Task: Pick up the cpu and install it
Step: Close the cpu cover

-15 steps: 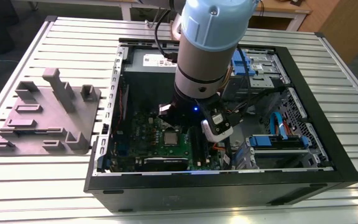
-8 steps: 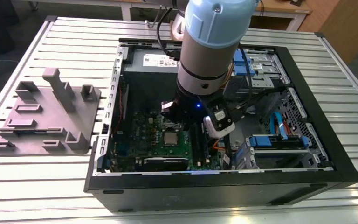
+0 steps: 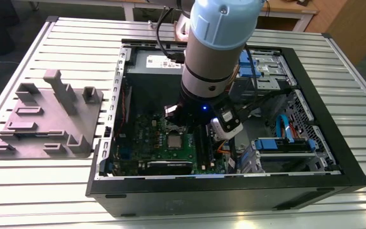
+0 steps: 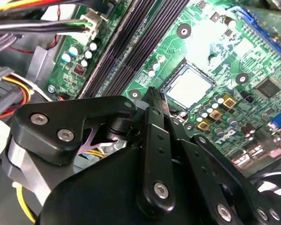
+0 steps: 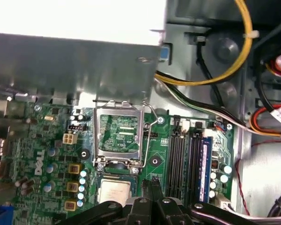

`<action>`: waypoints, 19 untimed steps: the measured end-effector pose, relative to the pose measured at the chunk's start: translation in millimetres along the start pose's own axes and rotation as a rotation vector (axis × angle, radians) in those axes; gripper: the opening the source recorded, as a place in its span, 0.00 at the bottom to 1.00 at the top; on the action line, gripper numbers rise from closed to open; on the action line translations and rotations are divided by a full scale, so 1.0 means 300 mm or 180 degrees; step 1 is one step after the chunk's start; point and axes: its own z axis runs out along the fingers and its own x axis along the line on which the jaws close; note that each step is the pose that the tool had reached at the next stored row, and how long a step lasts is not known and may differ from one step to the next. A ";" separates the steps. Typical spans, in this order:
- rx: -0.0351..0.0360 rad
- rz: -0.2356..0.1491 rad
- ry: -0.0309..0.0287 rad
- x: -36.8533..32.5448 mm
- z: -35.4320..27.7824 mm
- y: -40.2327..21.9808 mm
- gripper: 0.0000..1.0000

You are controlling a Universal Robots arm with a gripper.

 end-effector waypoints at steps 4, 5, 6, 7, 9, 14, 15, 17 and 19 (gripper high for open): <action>-0.0002 -0.0009 0.0000 -0.002 0.002 0.006 0.10; -0.0002 -0.0009 0.0001 -0.004 0.002 0.011 0.10; -0.0002 -0.0010 0.0000 -0.006 0.003 0.018 0.10; -0.0003 -0.0010 0.0000 -0.008 0.004 0.025 0.10; -0.0003 -0.0011 0.0001 -0.013 0.006 0.035 0.10; -0.0004 -0.0010 0.0001 -0.048 0.010 0.050 0.10; -0.0004 -0.0011 0.0000 -0.052 0.011 0.055 0.10; -0.0005 -0.0011 0.0001 -0.058 0.014 0.067 0.10; -0.0007 -0.0013 0.0000 -0.062 0.016 0.079 0.10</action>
